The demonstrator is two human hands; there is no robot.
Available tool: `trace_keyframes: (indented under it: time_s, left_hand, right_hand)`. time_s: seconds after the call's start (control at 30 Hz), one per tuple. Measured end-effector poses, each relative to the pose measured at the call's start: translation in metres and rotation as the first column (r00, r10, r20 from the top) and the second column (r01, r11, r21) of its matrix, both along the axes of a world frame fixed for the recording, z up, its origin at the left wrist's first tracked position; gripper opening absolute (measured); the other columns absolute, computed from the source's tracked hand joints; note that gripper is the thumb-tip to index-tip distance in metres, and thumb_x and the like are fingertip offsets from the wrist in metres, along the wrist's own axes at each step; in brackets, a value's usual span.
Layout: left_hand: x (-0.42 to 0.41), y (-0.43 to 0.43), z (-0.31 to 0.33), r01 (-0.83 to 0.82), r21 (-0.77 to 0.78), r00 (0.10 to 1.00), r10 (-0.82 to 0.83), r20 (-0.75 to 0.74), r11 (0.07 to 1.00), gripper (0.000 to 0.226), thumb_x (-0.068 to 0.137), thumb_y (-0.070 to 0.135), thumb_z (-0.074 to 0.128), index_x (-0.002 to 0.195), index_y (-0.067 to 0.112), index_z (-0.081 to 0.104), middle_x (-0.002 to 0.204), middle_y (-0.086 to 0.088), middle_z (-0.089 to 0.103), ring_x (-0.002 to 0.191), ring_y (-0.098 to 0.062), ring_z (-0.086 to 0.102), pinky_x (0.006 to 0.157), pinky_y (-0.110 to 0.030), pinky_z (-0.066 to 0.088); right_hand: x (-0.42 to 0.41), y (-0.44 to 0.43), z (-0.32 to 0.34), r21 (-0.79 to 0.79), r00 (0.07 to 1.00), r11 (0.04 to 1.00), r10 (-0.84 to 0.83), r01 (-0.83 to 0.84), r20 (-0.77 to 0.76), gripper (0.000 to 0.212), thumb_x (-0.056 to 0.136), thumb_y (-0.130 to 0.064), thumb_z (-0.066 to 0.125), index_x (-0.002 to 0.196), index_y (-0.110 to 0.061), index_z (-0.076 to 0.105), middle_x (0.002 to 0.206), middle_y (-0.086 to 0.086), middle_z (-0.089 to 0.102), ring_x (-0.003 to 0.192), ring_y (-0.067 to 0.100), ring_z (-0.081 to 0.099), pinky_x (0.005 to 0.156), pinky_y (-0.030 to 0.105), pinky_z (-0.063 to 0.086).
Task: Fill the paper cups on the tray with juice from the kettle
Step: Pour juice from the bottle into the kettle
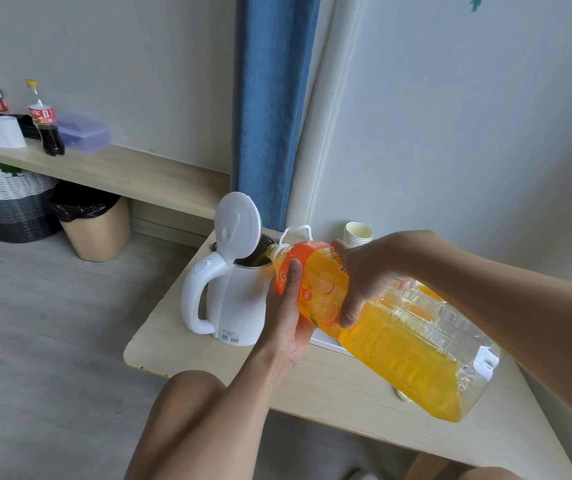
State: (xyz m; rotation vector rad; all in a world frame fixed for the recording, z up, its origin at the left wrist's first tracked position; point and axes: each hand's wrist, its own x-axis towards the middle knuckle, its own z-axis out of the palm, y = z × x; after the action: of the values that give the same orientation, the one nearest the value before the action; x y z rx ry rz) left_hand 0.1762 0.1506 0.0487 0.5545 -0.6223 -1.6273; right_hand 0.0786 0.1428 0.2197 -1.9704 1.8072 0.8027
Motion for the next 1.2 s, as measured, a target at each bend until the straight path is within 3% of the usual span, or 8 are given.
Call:
trace_keyframes:
  time_s: [0.17, 0.3, 0.7, 0.87, 1.2]
  left_hand:
    - [0.0, -0.001, -0.001, 0.004, 0.004, 1.0, -0.004, 0.0, 1.0, 0.092, 0.077, 0.06, 0.079, 0.152, 0.019, 0.044, 0.142, -0.023, 0.06, 0.13, -0.044, 0.06, 0.105, -0.069, 0.047]
    - [-0.001, -0.001, -0.002, 0.001, 0.009, 1.0, -0.001, -0.004, 1.0, 0.094, 0.076, 0.061, 0.08, 0.152, 0.02, 0.044, 0.142, -0.022, 0.06, 0.13, -0.043, 0.06, 0.105, -0.068, 0.047]
    - [0.0, -0.006, -0.005, 0.005, -0.005, 1.0, -0.005, -0.007, 1.0, 0.099, 0.076, 0.064, 0.08, 0.155, 0.019, 0.04, 0.146, -0.023, 0.057, 0.133, -0.043, 0.057, 0.107, -0.067, 0.046]
    - [0.001, -0.006, -0.005, 0.008, -0.014, 1.0, -0.008, -0.005, 1.0, 0.098, 0.078, 0.064, 0.078, 0.156, 0.019, 0.039, 0.146, -0.023, 0.056, 0.133, -0.043, 0.057, 0.107, -0.067, 0.046]
    - [0.001, -0.006, -0.006, 0.007, -0.016, 1.0, -0.007, -0.013, 1.0, 0.098, 0.077, 0.064, 0.078, 0.156, 0.019, 0.04, 0.146, -0.023, 0.057, 0.133, -0.044, 0.057, 0.107, -0.069, 0.045]
  right_hand:
    - [0.0, -0.001, 0.0, 0.002, 1.0, 1.0, -0.004, 0.004, -0.009, 0.133, 0.07, -0.04, 0.085, 0.152, -0.027, -0.019, 0.153, 0.01, 0.033, 0.129, 0.036, 0.049, 0.091, 0.037, 0.048]
    - [0.001, -0.001, 0.0, -0.003, 1.0, 1.0, -0.01, 0.01, -0.021, 0.132, 0.071, -0.04, 0.084, 0.151, -0.027, -0.02, 0.154, 0.01, 0.032, 0.128, 0.036, 0.05, 0.077, 0.034, 0.046]
    - [0.005, -0.009, -0.003, -0.024, 0.996, 0.999, 0.027, -0.029, -0.091, 0.146, 0.059, -0.054, 0.087, 0.15, -0.027, -0.023, 0.15, 0.01, 0.039, 0.118, 0.032, 0.058, 0.075, 0.036, 0.05]
    - [0.006, -0.008, -0.002, -0.012, 0.997, 1.0, 0.014, -0.015, -0.073, 0.14, 0.066, -0.047, 0.086, 0.15, -0.026, -0.024, 0.153, 0.011, 0.034, 0.123, 0.036, 0.055, 0.074, 0.036, 0.048]
    - [0.007, -0.011, -0.004, -0.013, 0.994, 0.999, 0.039, -0.04, -0.101, 0.143, 0.062, -0.051, 0.087, 0.15, -0.026, -0.023, 0.149, 0.011, 0.04, 0.115, 0.033, 0.06, 0.071, 0.036, 0.05]
